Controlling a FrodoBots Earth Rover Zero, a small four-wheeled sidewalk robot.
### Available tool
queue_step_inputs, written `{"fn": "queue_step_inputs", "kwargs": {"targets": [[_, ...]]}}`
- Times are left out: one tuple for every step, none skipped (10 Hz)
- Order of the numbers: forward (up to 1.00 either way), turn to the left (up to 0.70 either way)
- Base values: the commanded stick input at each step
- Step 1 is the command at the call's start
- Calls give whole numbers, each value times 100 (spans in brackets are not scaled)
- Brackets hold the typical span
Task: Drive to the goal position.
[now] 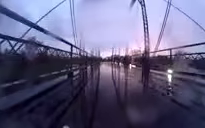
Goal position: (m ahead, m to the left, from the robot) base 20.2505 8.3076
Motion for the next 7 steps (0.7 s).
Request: {"fn": "queue_step_inputs", "kwargs": {"targets": [[70,0],[70,0],[70,0],[70,0],[70,-5],[70,-27],[70,-35]]}}
